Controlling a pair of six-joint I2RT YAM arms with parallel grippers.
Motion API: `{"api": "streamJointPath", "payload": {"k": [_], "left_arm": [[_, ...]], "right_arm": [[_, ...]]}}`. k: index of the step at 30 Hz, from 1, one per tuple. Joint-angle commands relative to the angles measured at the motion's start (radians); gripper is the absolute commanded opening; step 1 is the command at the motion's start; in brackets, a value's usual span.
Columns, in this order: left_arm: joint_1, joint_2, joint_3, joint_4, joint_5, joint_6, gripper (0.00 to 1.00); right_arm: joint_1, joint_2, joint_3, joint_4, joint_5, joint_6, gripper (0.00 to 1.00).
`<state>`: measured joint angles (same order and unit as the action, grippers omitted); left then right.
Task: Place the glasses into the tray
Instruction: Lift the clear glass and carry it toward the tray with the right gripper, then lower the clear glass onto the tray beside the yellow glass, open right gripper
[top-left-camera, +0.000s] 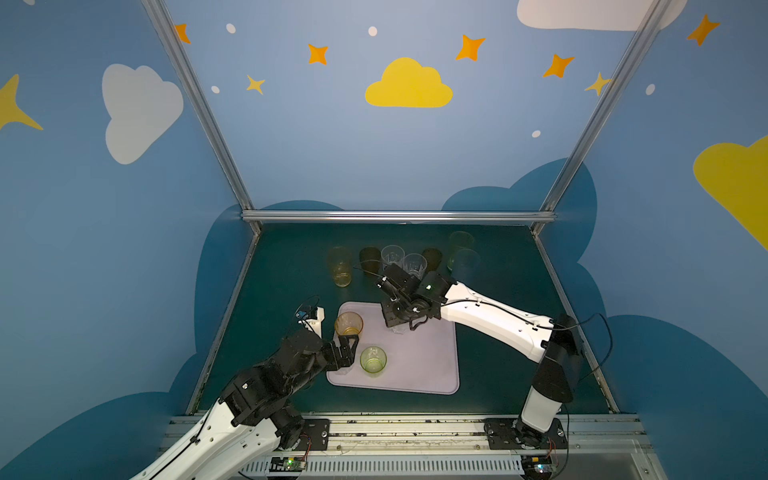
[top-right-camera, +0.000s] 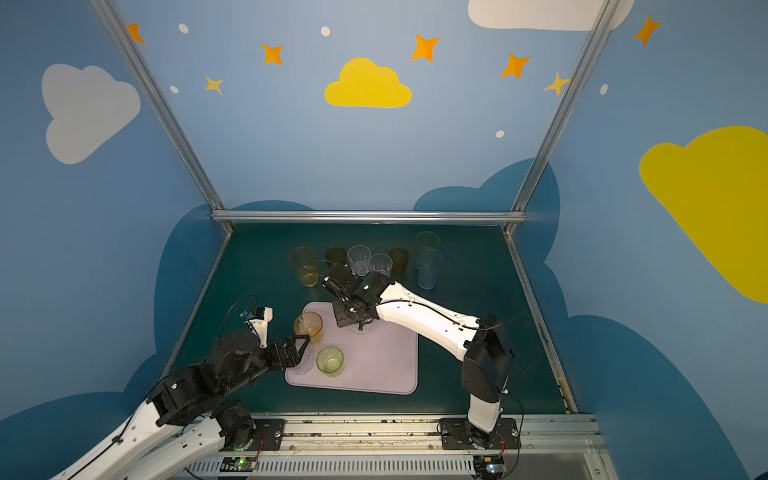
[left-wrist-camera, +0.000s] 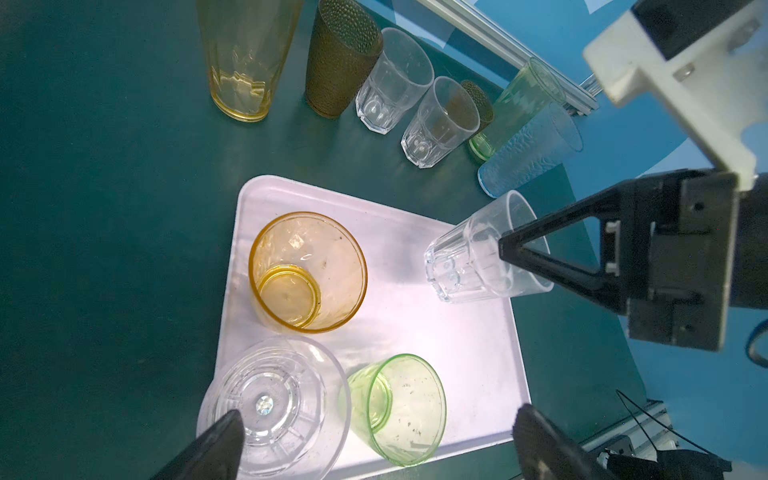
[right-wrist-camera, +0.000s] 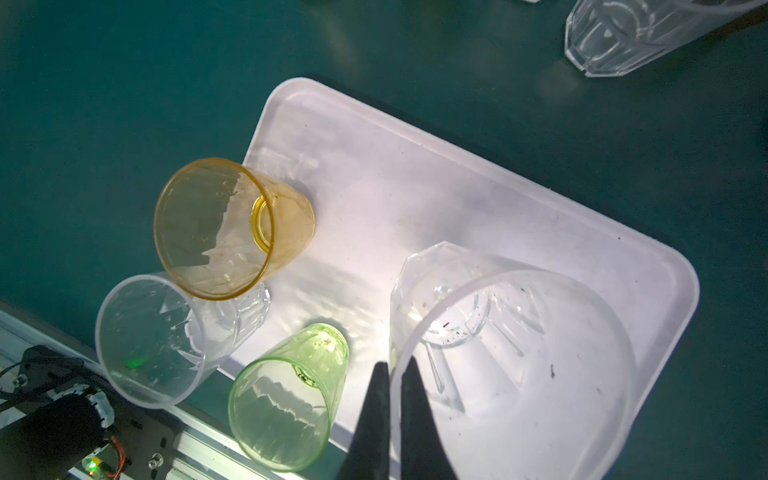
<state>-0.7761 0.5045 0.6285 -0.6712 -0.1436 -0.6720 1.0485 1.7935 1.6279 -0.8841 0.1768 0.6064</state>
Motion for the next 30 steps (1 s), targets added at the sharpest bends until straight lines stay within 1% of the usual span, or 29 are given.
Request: {"api": "streamJointPath", "payload": {"k": [1,8,18,30], "left_arm": [[0.001,0.001,0.000,-0.002,0.001,-0.009,1.00],[0.003,-0.001,0.003,-0.002,0.014,-0.011,1.00],[0.003,-0.004,-0.001,0.008,0.016,-0.011,1.00],[0.003,0.006,-0.001,0.027,0.015,-0.001,1.00]], "right_arm": [[0.017,0.024,0.019,0.022,-0.002,0.015,0.00],[0.029,0.096,0.048,0.037,-0.018,0.025,0.00],[0.040,0.187,0.110,0.069,-0.074,0.026,0.00],[0.067,0.249,0.162,0.034,-0.099,0.029,0.00]]}}
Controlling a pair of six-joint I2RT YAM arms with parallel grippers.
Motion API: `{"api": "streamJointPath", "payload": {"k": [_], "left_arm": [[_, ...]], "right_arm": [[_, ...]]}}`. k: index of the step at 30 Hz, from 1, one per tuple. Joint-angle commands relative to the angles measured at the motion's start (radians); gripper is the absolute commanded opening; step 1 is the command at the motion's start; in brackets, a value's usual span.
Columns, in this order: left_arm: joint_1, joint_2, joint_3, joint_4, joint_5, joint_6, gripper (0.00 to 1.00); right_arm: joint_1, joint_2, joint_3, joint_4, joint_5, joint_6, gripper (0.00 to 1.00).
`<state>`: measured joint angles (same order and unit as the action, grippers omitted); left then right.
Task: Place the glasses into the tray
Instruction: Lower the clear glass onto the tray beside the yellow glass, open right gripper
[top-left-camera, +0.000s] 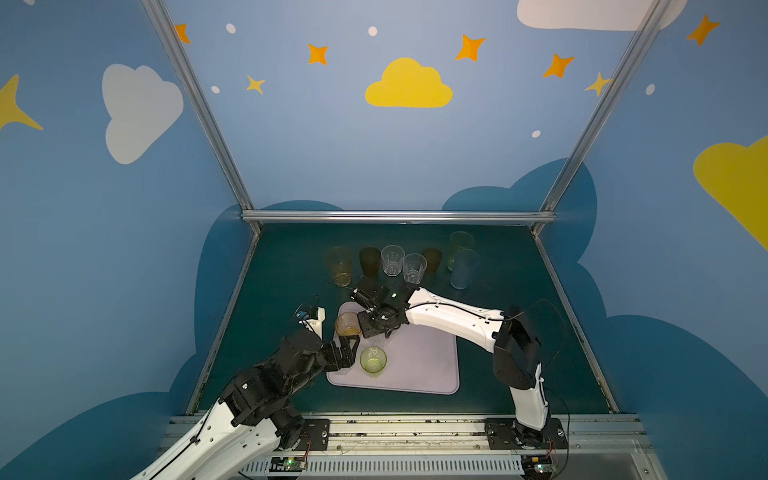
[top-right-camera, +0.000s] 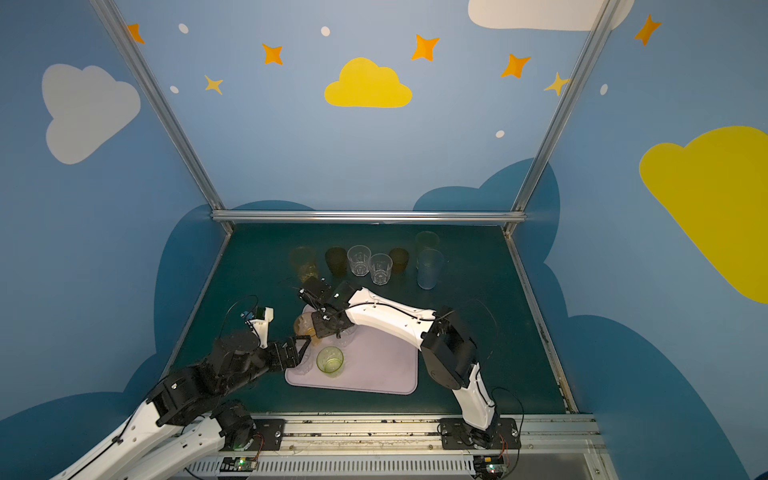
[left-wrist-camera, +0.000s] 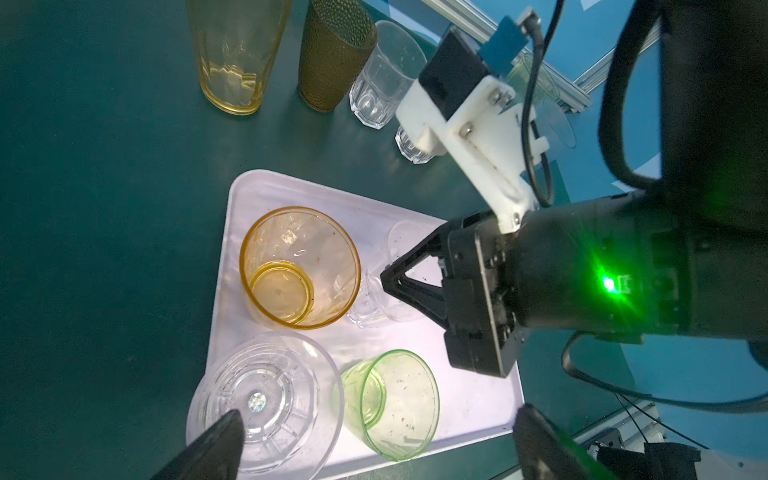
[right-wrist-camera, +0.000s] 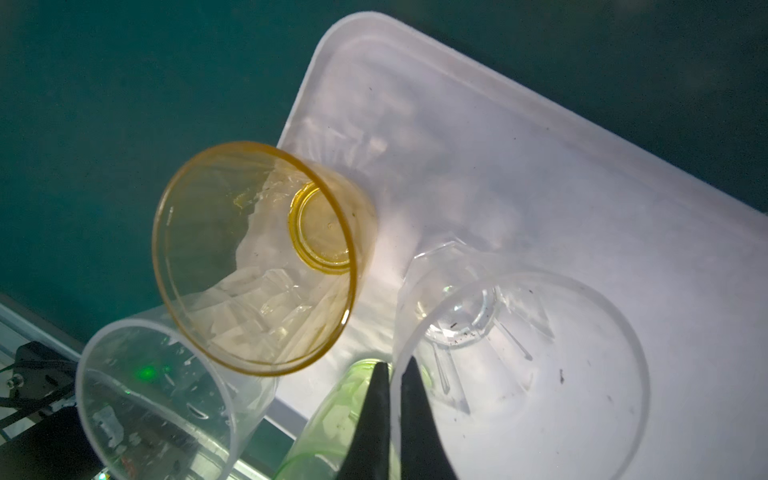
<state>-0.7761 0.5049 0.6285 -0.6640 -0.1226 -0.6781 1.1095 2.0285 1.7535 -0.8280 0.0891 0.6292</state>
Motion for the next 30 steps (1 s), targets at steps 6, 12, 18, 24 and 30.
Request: {"api": "streamJointPath", "payload": {"k": [6,12,18,24,30], "left_arm": [[0.003,0.008,-0.002,0.020,-0.008,0.006,1.00],[0.004,0.005,-0.002,0.015,-0.012,0.009,1.00],[0.003,0.009,-0.003,0.022,-0.014,0.008,1.00],[0.002,0.009,-0.003,0.015,-0.011,0.006,1.00],[0.003,-0.012,-0.012,0.015,-0.012,0.003,1.00]], "right_arm": [[0.015,0.033,0.043,-0.047,0.004,0.007,0.00],[0.019,0.039,0.043,-0.059,-0.018,0.007,0.00],[0.025,0.033,0.043,-0.058,-0.016,0.012,0.00],[0.026,0.029,0.040,-0.053,-0.016,0.013,0.00],[0.027,0.013,0.044,-0.046,-0.014,0.018,0.16]]}}
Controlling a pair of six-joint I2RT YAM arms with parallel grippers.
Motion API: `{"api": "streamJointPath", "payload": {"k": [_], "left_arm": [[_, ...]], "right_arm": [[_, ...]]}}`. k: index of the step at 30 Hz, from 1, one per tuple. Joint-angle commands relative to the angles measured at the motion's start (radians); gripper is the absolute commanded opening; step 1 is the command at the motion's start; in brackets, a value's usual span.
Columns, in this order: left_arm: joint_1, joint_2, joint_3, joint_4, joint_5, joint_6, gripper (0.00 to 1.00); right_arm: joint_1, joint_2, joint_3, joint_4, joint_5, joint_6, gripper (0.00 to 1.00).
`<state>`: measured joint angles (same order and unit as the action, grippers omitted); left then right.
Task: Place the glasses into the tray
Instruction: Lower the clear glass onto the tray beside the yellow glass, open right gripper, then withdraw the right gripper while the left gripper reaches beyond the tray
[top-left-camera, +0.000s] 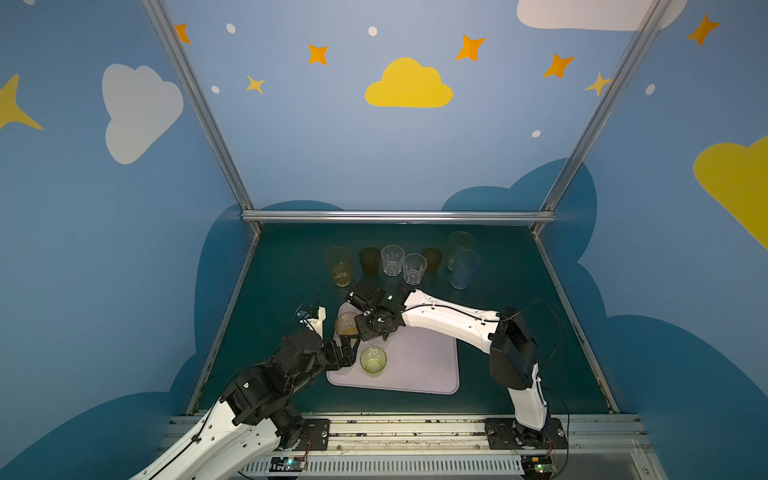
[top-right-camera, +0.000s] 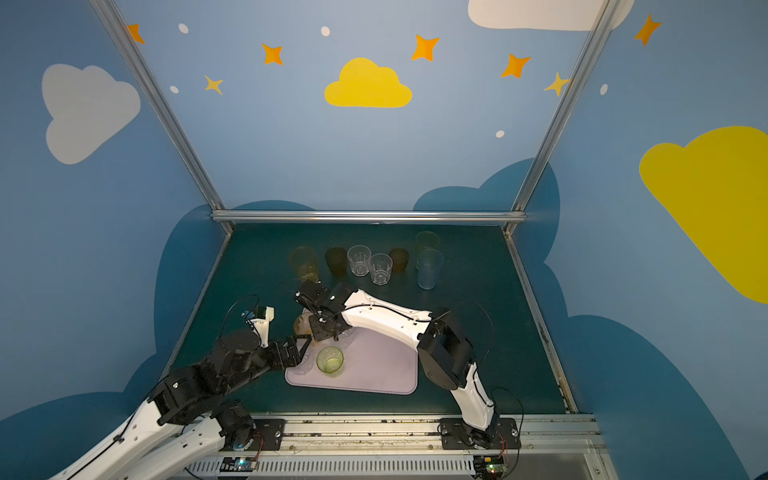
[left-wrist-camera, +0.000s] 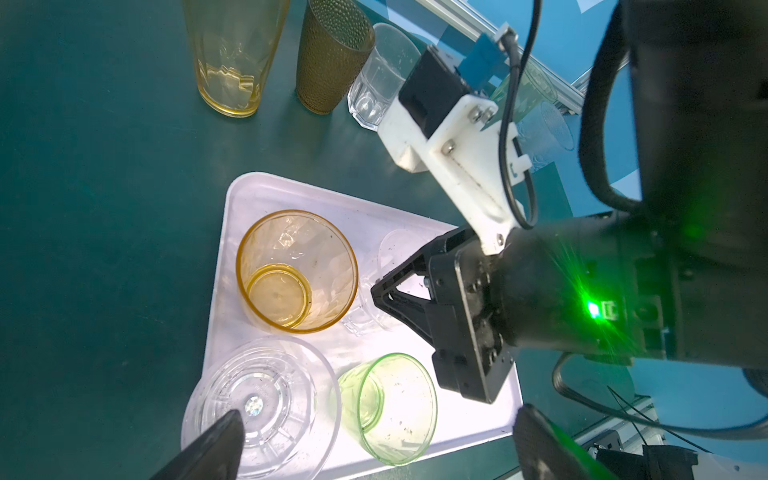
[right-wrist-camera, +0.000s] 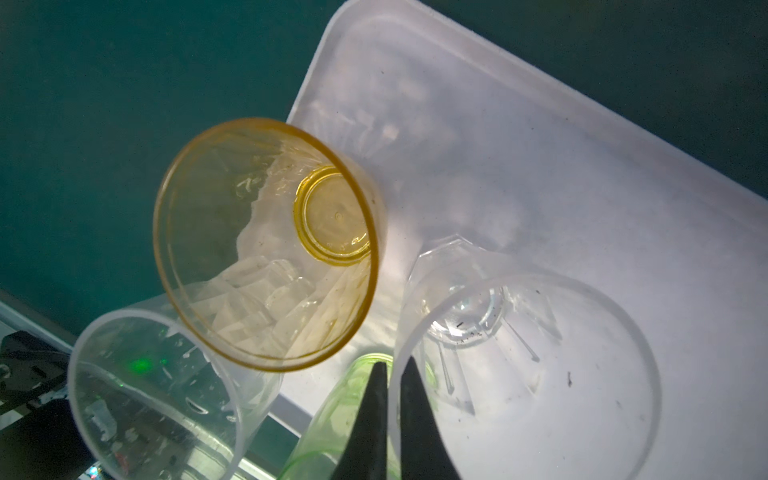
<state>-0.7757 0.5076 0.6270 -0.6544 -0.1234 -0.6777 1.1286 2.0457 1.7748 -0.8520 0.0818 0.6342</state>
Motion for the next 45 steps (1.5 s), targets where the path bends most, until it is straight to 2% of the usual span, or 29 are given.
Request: {"api": "streamJointPath", "payload": {"k": [1,4,6,12,16,18,21,37,45], "left_arm": [[0.002,-0.015,-0.010,0.004,-0.012,0.005,1.00],[0.003,-0.018,-0.008,0.004,-0.016,0.010,1.00],[0.003,-0.015,-0.010,0.003,-0.020,0.012,1.00],[0.003,-0.015,-0.012,0.012,-0.012,-0.001,1.00],[0.003,-0.016,0.001,0.003,-0.021,0.006,1.00],[0.003,-0.011,0.014,-0.008,-0.031,0.014,1.00],[0.003,-0.002,0.020,0.000,-0.032,0.021,1.00],[0.004,0.183,0.084,0.091,0.055,0.026,1.00],[0.003,0.266,0.145,0.111,0.073,0.047,1.00]], "right_arm": [[0.008,-0.008,0.022,-0.022,-0.005,0.016,0.18],[0.007,-0.019,0.021,-0.022,0.003,0.019,0.23],[0.009,-0.031,0.016,-0.017,0.013,0.021,0.30],[0.005,-0.084,-0.003,-0.019,0.058,0.027,0.34],[-0.004,-0.132,-0.031,-0.021,0.091,0.036,0.49],[-0.012,-0.158,-0.048,-0.021,0.101,0.039,0.60],[-0.020,-0.193,-0.077,-0.024,0.124,0.044,0.66],[-0.076,-0.431,-0.346,0.047,0.179,0.065,0.81],[-0.130,-0.606,-0.547,0.125,0.180,0.094,0.86]]}}
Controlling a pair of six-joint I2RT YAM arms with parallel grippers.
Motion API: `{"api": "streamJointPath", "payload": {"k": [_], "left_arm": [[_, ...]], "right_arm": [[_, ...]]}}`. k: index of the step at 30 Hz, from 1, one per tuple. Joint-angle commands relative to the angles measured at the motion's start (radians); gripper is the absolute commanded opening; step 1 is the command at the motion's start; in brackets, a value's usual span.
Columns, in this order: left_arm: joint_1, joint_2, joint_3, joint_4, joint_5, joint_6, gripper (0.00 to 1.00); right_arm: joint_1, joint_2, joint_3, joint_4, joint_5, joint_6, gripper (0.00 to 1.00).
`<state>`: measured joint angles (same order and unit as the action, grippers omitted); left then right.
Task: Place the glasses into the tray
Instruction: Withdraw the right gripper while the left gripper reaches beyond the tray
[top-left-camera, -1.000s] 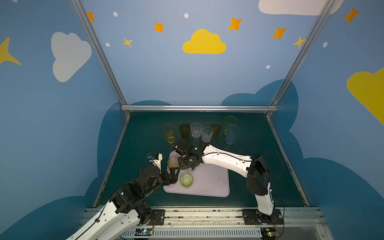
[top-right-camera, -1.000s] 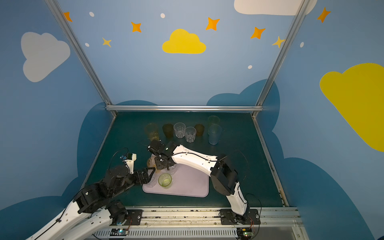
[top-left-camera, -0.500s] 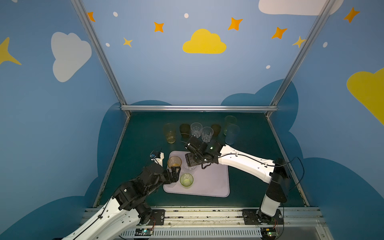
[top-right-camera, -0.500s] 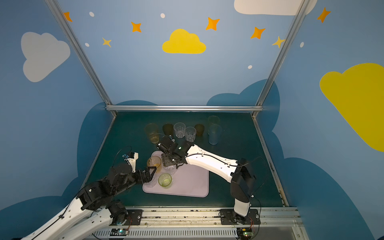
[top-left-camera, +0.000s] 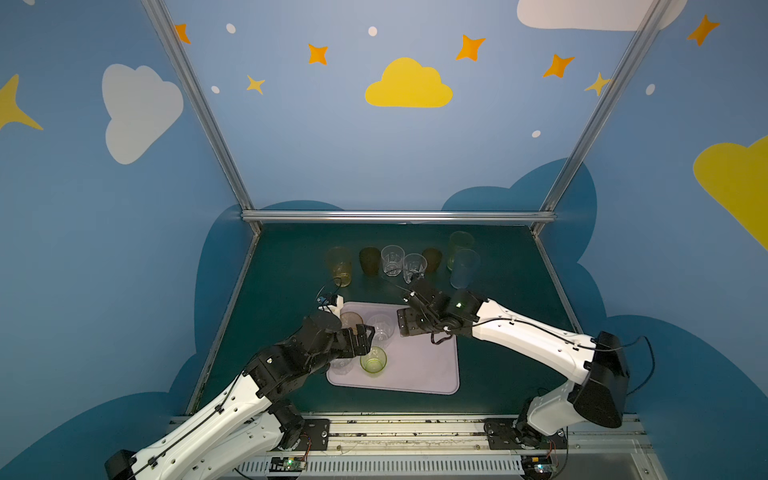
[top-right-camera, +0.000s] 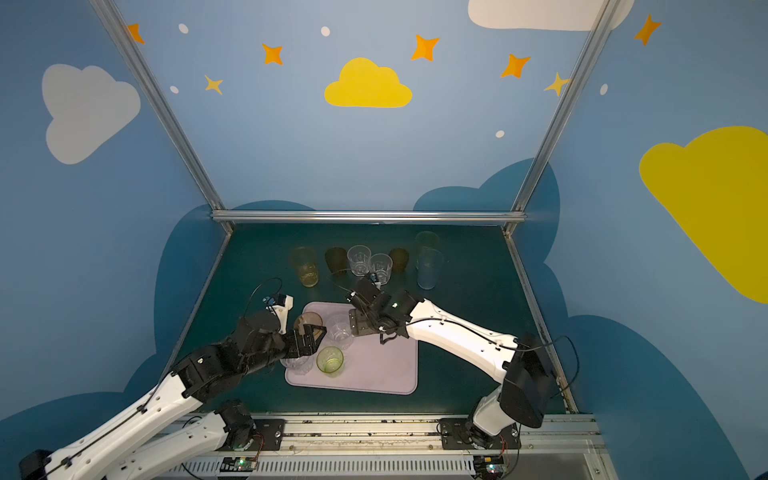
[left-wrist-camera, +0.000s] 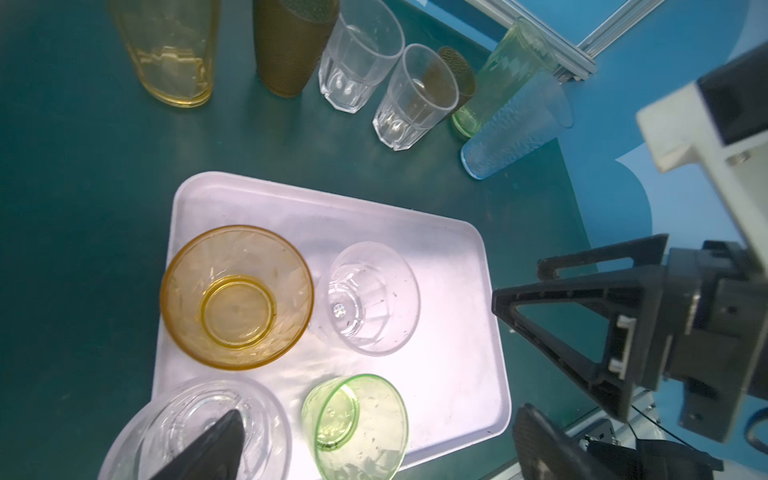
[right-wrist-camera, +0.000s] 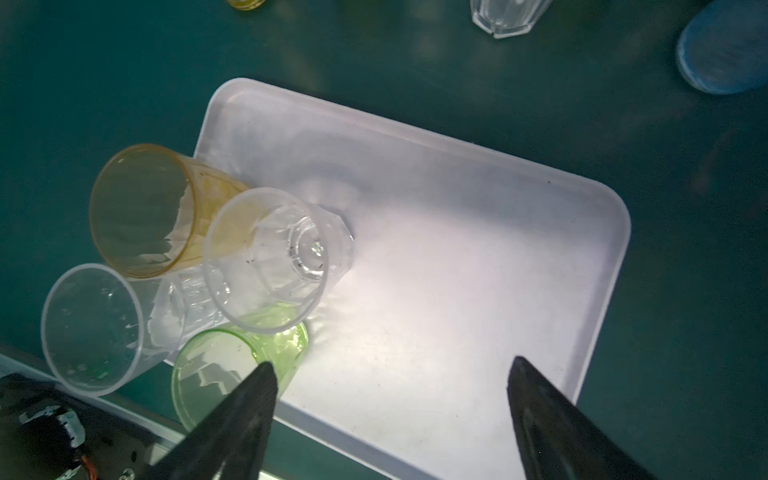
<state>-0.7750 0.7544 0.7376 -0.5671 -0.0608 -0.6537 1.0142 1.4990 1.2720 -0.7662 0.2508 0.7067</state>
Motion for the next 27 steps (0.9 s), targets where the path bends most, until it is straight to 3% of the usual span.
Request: {"api": "streamJointPath", "payload": {"k": [1,12,21,27], "left_arm": [[0.002,0.032,0.043,0.025,0.011,0.026,1.00],[0.003,0.265,0.172,0.061,-0.008,0.048,1.00],[0.031,0.457,0.272,0.107,-0.041,0.006,1.00],[0.069,0.550,0.327,0.113,-0.009,-0.012,1.00]], "right_arm": [[-0.020,-0.083,-0.070,0.050,0.009,0.023,0.86],[-0.112,-0.420,-0.363,0.188,-0.057,0.012,0.87],[-0.127,-0.551,-0.403,0.197,-0.140,-0.108,0.87],[-0.160,-0.656,-0.451,0.190,-0.067,-0.132,0.87]]}}
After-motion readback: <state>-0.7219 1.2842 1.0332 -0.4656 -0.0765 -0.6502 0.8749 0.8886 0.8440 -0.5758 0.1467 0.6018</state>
